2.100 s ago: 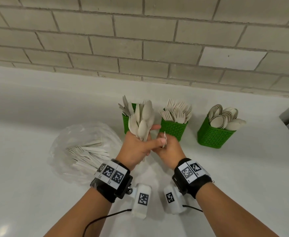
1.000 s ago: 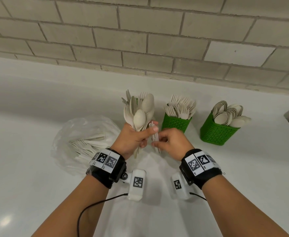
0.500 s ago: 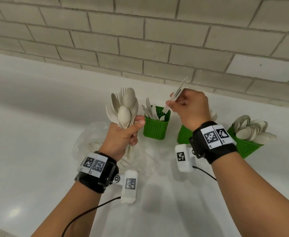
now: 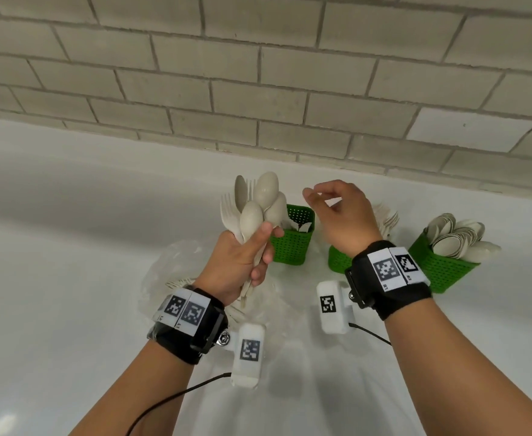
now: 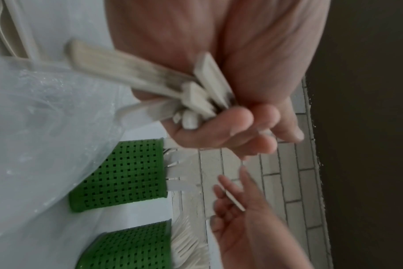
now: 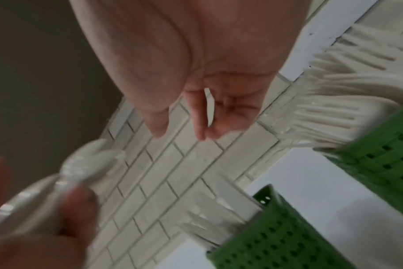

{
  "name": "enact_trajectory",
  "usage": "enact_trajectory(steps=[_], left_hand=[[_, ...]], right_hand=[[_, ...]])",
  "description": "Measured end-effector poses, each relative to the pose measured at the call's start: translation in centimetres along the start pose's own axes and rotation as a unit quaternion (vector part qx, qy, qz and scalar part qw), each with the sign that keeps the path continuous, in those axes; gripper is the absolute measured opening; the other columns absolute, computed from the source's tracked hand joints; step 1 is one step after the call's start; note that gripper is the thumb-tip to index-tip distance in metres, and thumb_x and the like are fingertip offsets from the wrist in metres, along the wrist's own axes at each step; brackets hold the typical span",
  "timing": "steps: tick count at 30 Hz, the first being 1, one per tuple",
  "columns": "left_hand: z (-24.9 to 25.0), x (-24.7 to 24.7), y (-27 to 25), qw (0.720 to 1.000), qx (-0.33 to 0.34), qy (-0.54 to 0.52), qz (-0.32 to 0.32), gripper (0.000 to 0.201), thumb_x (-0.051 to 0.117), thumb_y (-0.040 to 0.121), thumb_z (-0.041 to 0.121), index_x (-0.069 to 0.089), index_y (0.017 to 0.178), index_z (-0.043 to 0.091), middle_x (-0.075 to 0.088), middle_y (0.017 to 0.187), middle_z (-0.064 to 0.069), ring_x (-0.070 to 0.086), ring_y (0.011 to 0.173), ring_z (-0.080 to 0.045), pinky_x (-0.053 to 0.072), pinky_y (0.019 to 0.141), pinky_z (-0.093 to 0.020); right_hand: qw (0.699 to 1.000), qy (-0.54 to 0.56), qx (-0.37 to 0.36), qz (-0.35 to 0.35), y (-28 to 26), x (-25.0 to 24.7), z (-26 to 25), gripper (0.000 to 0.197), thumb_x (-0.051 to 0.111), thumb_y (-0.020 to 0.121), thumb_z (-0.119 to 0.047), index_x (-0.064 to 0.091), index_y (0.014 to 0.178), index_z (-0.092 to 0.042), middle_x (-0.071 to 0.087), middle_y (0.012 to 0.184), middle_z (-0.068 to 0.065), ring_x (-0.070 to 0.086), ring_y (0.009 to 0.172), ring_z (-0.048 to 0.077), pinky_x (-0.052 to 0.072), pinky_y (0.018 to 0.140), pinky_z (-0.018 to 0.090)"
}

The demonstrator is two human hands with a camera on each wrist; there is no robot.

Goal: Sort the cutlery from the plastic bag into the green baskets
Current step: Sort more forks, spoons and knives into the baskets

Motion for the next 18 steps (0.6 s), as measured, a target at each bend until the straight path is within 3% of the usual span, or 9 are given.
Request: enact_trajectory(steps=[2, 5, 7, 8, 9, 11, 13, 15, 18], left_hand=[[-0.1, 0.5, 0.1, 1.000, -0.001, 0.007, -0.021, 0.042, 0.056, 0.083, 0.048, 0.065, 0.092, 0.009, 0.049, 0.057, -0.004, 0.033, 0.032, -0.010, 0.028, 0.035, -0.019], [-0.6, 2.1, 0.1, 0.997, 0.011, 0.052, -0.052, 0.030, 0.061, 0.085, 0.045, 0.064, 0.075, 0.017, 0.046, 0.053, -0.003, 0.035, 0.033, -0.013, 0.028, 0.034, -0.021], [-0.6, 3.6, 0.1, 0.989, 0.048, 0.120, -0.073, 0.019, 0.063, 0.092, 0.031, 0.062, 0.074, 0.022, 0.050, 0.052, 0.000, 0.049, 0.041, -0.017, 0.038, 0.039, -0.028], [-0.6, 4.5, 0.2, 0.980, 0.071, 0.159, -0.091, 0.008, 0.061, 0.095, 0.017, 0.067, 0.090, 0.017, 0.060, 0.063, 0.003, 0.062, 0.058, -0.015, 0.048, 0.050, -0.028], [-0.8, 5.2, 0.3, 0.968, 0.096, 0.208, -0.103, 0.019, 0.057, 0.096, 0.007, 0.065, 0.111, 0.015, 0.069, 0.083, 0.007, 0.068, 0.083, -0.007, 0.054, 0.069, -0.022], [-1.6, 6.1, 0.5, 0.937, 0.136, 0.298, -0.123, 0.038, 0.051, 0.094, 0.002, 0.052, 0.131, 0.009, 0.065, 0.110, 0.010, 0.062, 0.106, 0.003, 0.049, 0.088, -0.016], [-2.2, 6.8, 0.5, 0.908, 0.157, 0.372, -0.115, 0.039, 0.050, 0.092, 0.005, 0.046, 0.130, 0.005, 0.063, 0.107, 0.003, 0.065, 0.100, -0.011, 0.054, 0.084, -0.029], [-2.8, 8.0, 0.1, 0.875, 0.167, 0.442, -0.104, 0.036, 0.053, 0.092, 0.007, 0.045, 0.127, 0.003, 0.061, 0.105, -0.007, 0.065, 0.093, -0.026, 0.053, 0.076, -0.038], [-3.6, 9.3, -0.1, 0.907, 0.089, 0.399, -0.103, 0.033, 0.061, 0.091, 0.010, 0.045, 0.119, 0.006, 0.065, 0.101, -0.007, 0.066, 0.091, -0.025, 0.054, 0.074, -0.041]], right_hand=[[0.998, 0.056, -0.005, 0.009, -1.7, -0.5, -1.3, 0.027, 0.061, 0.089, -0.048, 0.069, 0.100, -0.025, 0.067, 0.101, -0.003, 0.061, 0.079, 0.005, 0.045, 0.070, 0.017], [0.991, 0.102, 0.013, -0.089, -4.8, 0.8, -2.6, 0.028, 0.066, 0.088, -0.044, 0.068, 0.099, -0.019, 0.069, 0.090, 0.003, 0.060, 0.069, 0.002, 0.046, 0.065, 0.016], [0.992, 0.101, 0.021, -0.075, -6.0, 0.5, -2.4, 0.036, 0.069, 0.084, -0.046, 0.064, 0.105, -0.018, 0.067, 0.092, 0.000, 0.062, 0.076, 0.003, 0.047, 0.067, 0.016], [0.994, 0.093, 0.019, -0.059, -6.4, 0.1, -2.2, 0.040, 0.071, 0.082, -0.047, 0.062, 0.108, -0.018, 0.066, 0.094, -0.005, 0.062, 0.080, 0.000, 0.045, 0.067, 0.012], [0.995, 0.087, 0.015, -0.049, -6.7, -0.2, -2.1, 0.044, 0.073, 0.079, -0.047, 0.060, 0.110, -0.019, 0.065, 0.097, -0.009, 0.060, 0.085, -0.005, 0.044, 0.067, 0.007], [0.997, 0.077, -0.001, -0.029, -7.3, -0.6, -1.5, 0.053, 0.080, 0.073, -0.044, 0.055, 0.113, -0.020, 0.063, 0.101, -0.012, 0.058, 0.090, -0.010, 0.043, 0.069, 0.005], [0.998, 0.063, -0.004, 0.001, -7.7, -1.1, -0.5, 0.059, 0.083, 0.071, -0.042, 0.051, 0.116, -0.019, 0.063, 0.105, -0.009, 0.059, 0.093, -0.005, 0.046, 0.075, 0.009], [0.998, 0.053, 0.004, 0.026, -7.8, -1.7, 0.6, 0.051, 0.078, 0.078, -0.035, 0.052, 0.116, -0.014, 0.064, 0.101, -0.005, 0.061, 0.089, -0.002, 0.045, 0.073, 0.008], [0.992, 0.127, 0.020, 0.012, -7.6, -2.8, 2.2, 0.030, 0.071, 0.087, -0.016, 0.058, 0.113, -0.008, 0.068, 0.095, 0.000, 0.064, 0.084, -0.002, 0.049, 0.074, 0.017]])
Point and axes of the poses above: each hand's wrist, its own y-axis towards the middle knuckle, its own x-axis out of the palm, z = x × y, the point moved 6 cm from there along y, towards the middle knuckle
